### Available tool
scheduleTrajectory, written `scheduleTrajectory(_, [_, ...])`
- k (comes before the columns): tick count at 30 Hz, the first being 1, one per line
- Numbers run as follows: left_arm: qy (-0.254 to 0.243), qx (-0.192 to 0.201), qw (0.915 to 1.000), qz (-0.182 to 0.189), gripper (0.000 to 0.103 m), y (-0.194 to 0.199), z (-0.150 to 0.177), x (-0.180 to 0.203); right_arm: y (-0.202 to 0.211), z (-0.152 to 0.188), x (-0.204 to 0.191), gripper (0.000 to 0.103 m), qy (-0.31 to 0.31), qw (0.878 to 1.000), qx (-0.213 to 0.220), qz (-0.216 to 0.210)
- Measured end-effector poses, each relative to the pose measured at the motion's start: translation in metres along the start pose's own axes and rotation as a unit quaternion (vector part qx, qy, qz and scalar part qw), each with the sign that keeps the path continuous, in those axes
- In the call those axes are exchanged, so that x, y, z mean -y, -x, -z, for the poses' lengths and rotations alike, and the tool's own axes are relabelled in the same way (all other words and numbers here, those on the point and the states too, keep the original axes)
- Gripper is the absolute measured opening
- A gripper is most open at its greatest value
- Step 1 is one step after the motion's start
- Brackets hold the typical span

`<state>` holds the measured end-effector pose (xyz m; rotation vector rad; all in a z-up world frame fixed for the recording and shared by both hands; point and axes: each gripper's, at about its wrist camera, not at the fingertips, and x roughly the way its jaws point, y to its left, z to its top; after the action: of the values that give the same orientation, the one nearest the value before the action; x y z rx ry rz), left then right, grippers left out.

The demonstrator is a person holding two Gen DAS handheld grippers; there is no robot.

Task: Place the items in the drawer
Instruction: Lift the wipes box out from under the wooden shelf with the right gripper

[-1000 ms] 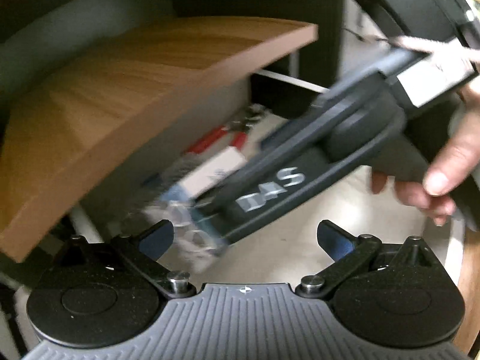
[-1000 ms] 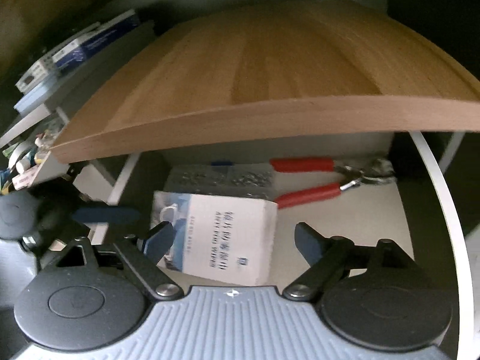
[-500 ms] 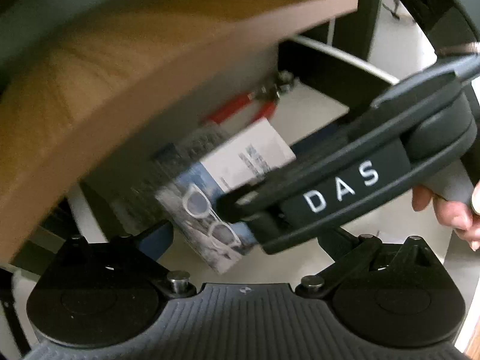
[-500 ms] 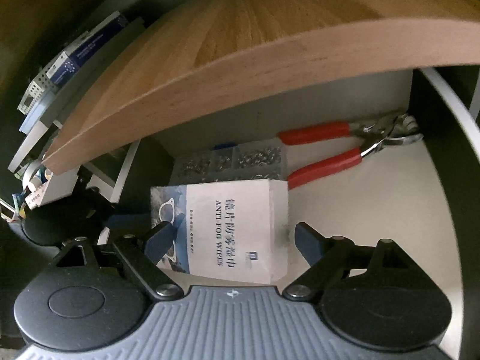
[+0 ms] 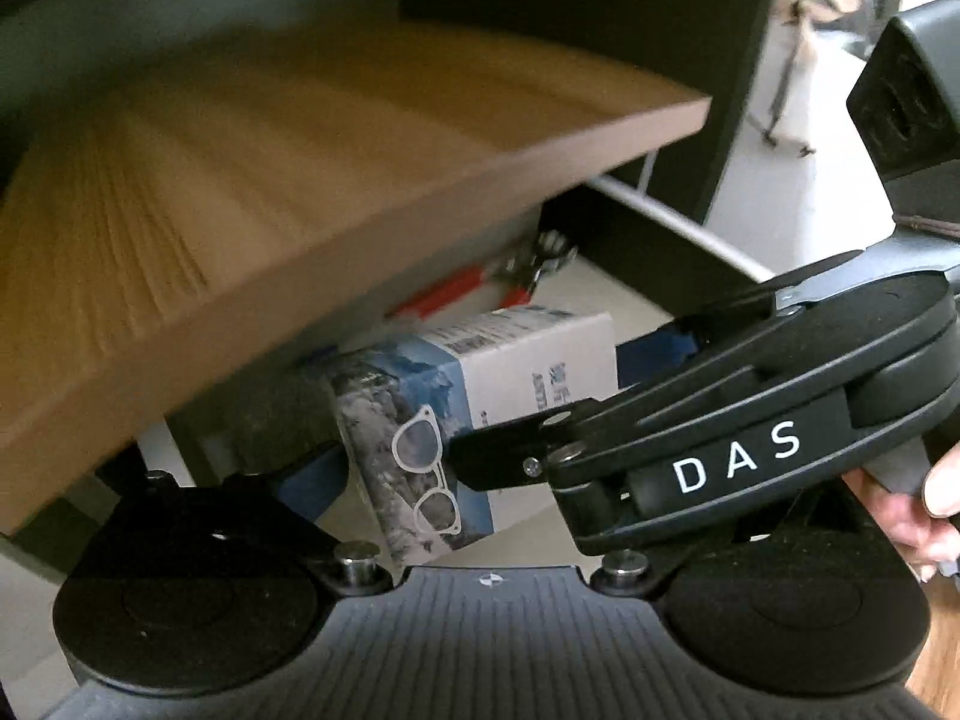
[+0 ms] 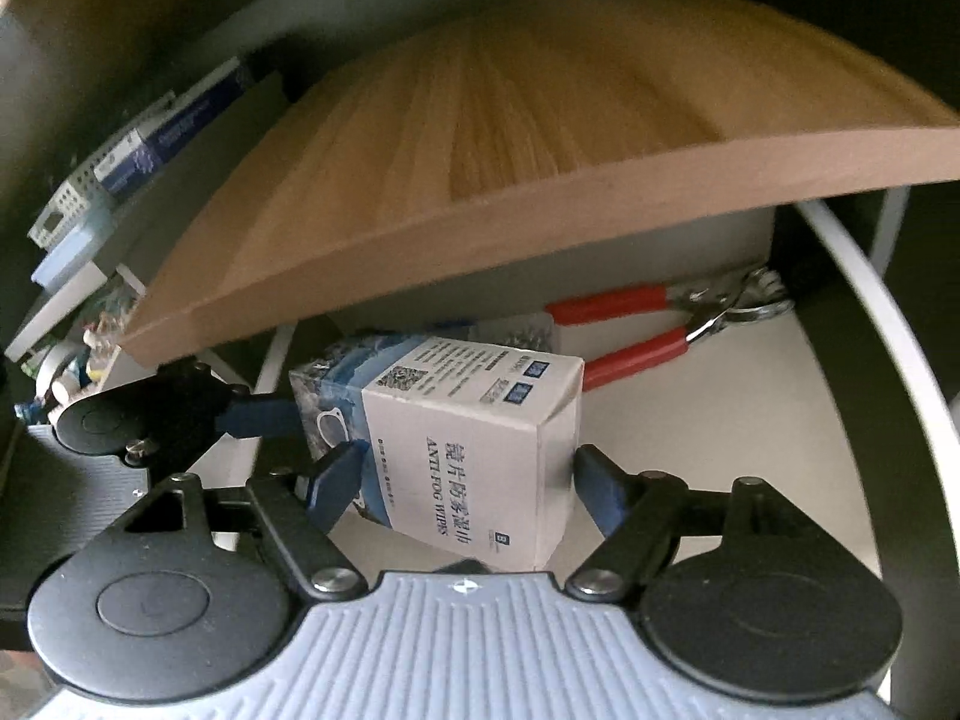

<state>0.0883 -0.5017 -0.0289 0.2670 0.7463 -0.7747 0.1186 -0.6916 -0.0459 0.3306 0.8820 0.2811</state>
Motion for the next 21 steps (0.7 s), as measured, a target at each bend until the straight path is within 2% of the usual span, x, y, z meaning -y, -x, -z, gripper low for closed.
scheduleTrajectory(3, [-0.025,0.038,0.9989,-0.004,0.096,0.017,-0.001,0.005,0.018,0.001,-0.01,0.081,0.004,1.0,0.021,0.018])
scheduleTrajectory(5, [-0.03,0.05,0.9983,-0.003,0.087,0.021,-0.002,0.008,0.03,0.003,-0.016,0.08,0.008,0.999,0.035,0.032])
scheduleTrajectory(8, [-0.023,0.058,0.998,-0.001,0.086,0.034,0.0,0.006,0.047,0.006,-0.025,0.075,0.008,0.997,0.055,0.044])
scheduleTrajectory(13, [-0.002,0.071,0.9975,0.004,0.086,0.045,0.003,0.009,0.062,0.014,-0.049,0.075,0.019,0.996,0.06,0.064])
scheduleTrajectory(21, [0.004,0.101,0.9949,-0.003,0.086,0.082,0.013,0.001,0.078,0.025,-0.091,0.074,0.013,0.995,0.08,0.064])
